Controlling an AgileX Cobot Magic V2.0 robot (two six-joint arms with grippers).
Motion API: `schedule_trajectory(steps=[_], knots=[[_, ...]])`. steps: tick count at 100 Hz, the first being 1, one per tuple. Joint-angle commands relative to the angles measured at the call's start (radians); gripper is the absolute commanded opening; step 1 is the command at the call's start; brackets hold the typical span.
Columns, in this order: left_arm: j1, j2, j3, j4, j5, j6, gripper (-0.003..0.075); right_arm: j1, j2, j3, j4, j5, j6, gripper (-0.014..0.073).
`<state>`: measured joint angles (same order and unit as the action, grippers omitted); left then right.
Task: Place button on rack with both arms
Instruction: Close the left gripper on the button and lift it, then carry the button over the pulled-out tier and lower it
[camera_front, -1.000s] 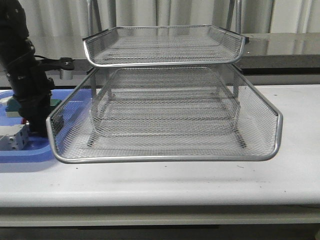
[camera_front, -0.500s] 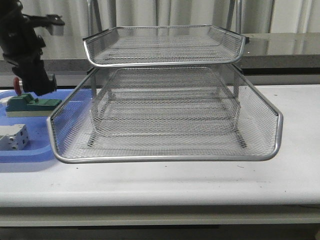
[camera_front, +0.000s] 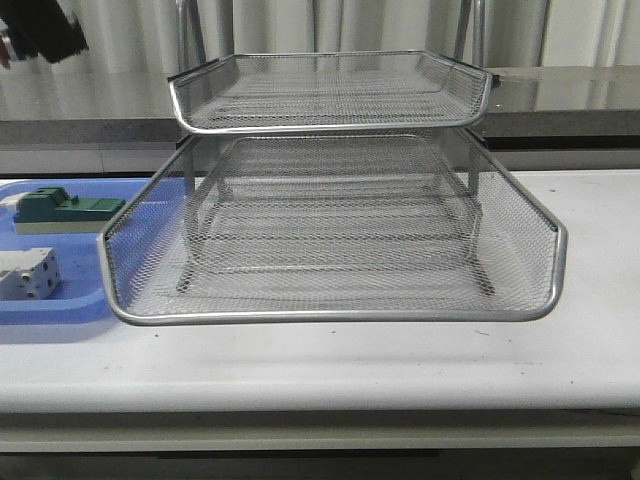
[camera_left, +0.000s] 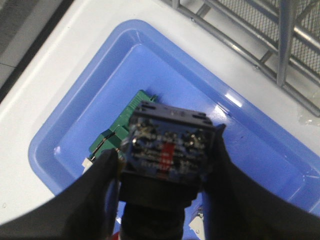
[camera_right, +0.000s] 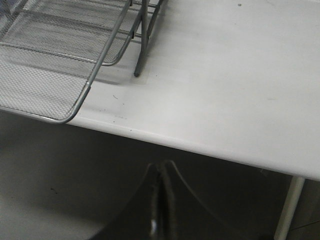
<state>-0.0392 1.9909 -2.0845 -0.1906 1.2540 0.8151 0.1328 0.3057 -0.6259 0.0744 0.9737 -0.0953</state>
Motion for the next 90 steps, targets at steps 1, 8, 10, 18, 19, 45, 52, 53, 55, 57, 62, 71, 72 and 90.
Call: schedule_trajectory(steps=[1,8,10,18,19,45,52,53,55,57,62,71,72,90], knots=[[-0.015,-0.107,-0.019,-0.030,0.014,-0.048,-0.0020,0.001,0.010,-0.034,0.003,-0.059,-0.001,-0.0069],[-0.033,-0.148,0.007,-0.030,0.014,-0.051,-0.0020,0.001,0.010,-0.034,0.003,-0.059,-0.001,-0.0069],[-0.038,-0.161,0.013,-0.030,0.014,-0.051,-0.0020,0.001,0.010,-0.034,0.003,-0.059,-0.001,-0.0069],[-0.073,-0.212,0.062,-0.030,0.014,-0.051,-0.0020,0.001,0.010,-0.034,0.003,-0.059,-0.001,-0.0069],[-0.076,-0.217,0.068,-0.030,0.014,-0.051,-0.0020,0.001,0.010,-0.034,0.003,-0.059,-0.001,-0.0069],[-0.232,-0.364,0.260,-0.030,0.014,-0.051,-0.0020,0.001,0.010,-0.034,0.003,-0.059,-0.001,-0.0069],[-0.283,-0.382,0.299,-0.031,0.014,-0.051,-0.0020,0.001,0.010,-0.034,0.003,-0.059,-0.001,-0.0069],[-0.294,-0.382,0.305,-0.031,0.014,-0.051,-0.0020,0.001,0.010,-0.034,0.003,-0.059,-0.001,-0.0069],[-0.310,-0.384,0.314,-0.031,0.014,-0.051,-0.0020,0.001,0.010,-0.034,0.003,-0.059,-0.001,-0.0069],[-0.325,-0.387,0.322,-0.032,0.014,-0.051,-0.0020,0.001,0.010,-0.034,0.003,-0.059,-0.001,-0.0069],[-0.363,-0.387,0.338,-0.037,0.014,-0.053,-0.0020,0.001,0.010,-0.034,0.003,-0.059,-0.001,-0.0069],[-0.427,-0.384,0.361,-0.051,0.014,-0.053,-0.0020,0.001,0.010,-0.034,0.003,-0.059,-0.001,-0.0069],[-0.437,-0.382,0.363,-0.053,0.014,-0.053,-0.0020,0.001,0.010,-0.034,0.003,-0.059,-0.001,-0.0069],[-0.558,-0.350,0.387,-0.060,0.012,-0.053,-0.0020,0.001,0.010,-0.034,0.003,-0.059,-0.001,-0.0069]])
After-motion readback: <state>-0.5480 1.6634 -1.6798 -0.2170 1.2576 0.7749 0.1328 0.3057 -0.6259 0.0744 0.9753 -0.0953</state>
